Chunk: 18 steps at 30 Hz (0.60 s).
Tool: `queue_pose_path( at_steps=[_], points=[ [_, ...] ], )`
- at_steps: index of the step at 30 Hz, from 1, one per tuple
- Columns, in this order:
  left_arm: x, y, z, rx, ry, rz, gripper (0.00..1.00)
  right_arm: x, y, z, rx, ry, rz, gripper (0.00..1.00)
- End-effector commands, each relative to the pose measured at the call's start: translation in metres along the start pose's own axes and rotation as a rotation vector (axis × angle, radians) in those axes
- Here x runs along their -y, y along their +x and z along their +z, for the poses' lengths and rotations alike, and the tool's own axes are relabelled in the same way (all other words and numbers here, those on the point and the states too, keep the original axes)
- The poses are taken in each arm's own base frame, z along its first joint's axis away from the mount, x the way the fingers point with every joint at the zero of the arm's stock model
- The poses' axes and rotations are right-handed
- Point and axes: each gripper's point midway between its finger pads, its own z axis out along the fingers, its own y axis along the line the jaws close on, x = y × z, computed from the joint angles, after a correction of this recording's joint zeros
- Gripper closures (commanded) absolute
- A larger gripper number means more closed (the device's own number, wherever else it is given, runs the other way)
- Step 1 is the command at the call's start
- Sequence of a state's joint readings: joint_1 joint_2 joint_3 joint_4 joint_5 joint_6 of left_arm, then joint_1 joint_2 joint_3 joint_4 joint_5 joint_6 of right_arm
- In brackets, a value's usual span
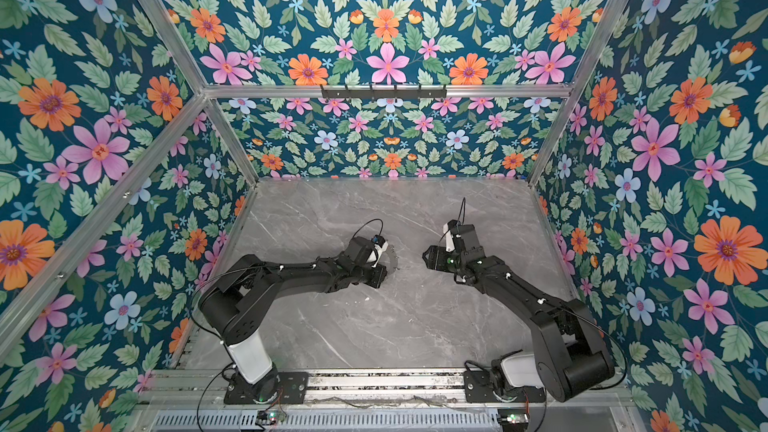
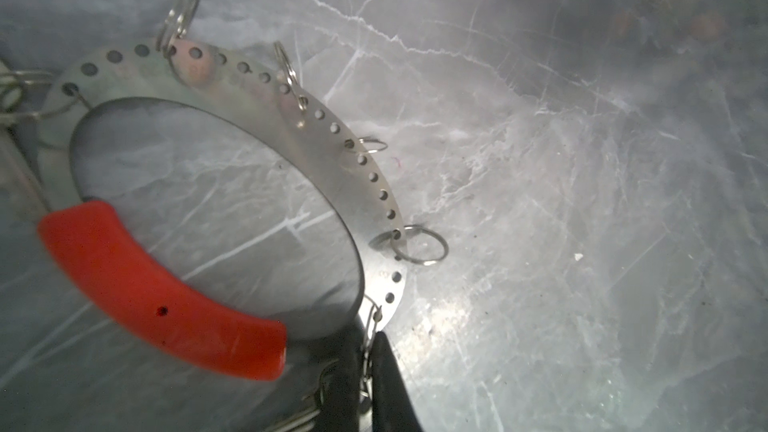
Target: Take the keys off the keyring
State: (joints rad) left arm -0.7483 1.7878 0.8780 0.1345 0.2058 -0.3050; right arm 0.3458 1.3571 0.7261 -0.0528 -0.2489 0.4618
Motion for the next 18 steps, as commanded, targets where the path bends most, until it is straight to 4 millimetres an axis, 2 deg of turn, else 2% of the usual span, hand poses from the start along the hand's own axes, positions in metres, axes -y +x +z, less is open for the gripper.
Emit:
queue_pose_path(
  at_steps=[1, 4, 7, 13, 18],
  points=[
    [-0.002, -0.002, 0.0, 0.013, -0.019, 0.021, 0.93, -0.001, -0.003, -0.002, 0.014, 0.003, -0.01, 0.26],
    [-0.002, -0.004, -0.002, 0.026, -0.02, 0.026, 1.0, -0.002, -0.003, -0.003, 0.013, -0.005, -0.006, 0.26],
    [0.002, -0.009, -0.008, 0.055, -0.001, 0.033, 1.0, -0.004, -0.004, -0.005, 0.02, -0.013, 0.0, 0.26],
    [0.019, -0.027, -0.036, 0.149, 0.058, 0.065, 1.0, -0.014, -0.01, -0.011, 0.085, -0.075, 0.008, 0.24],
    [0.032, -0.038, -0.061, 0.196, 0.107, 0.088, 1.0, -0.034, -0.016, -0.025, 0.161, -0.191, -0.048, 0.25]
  ],
)
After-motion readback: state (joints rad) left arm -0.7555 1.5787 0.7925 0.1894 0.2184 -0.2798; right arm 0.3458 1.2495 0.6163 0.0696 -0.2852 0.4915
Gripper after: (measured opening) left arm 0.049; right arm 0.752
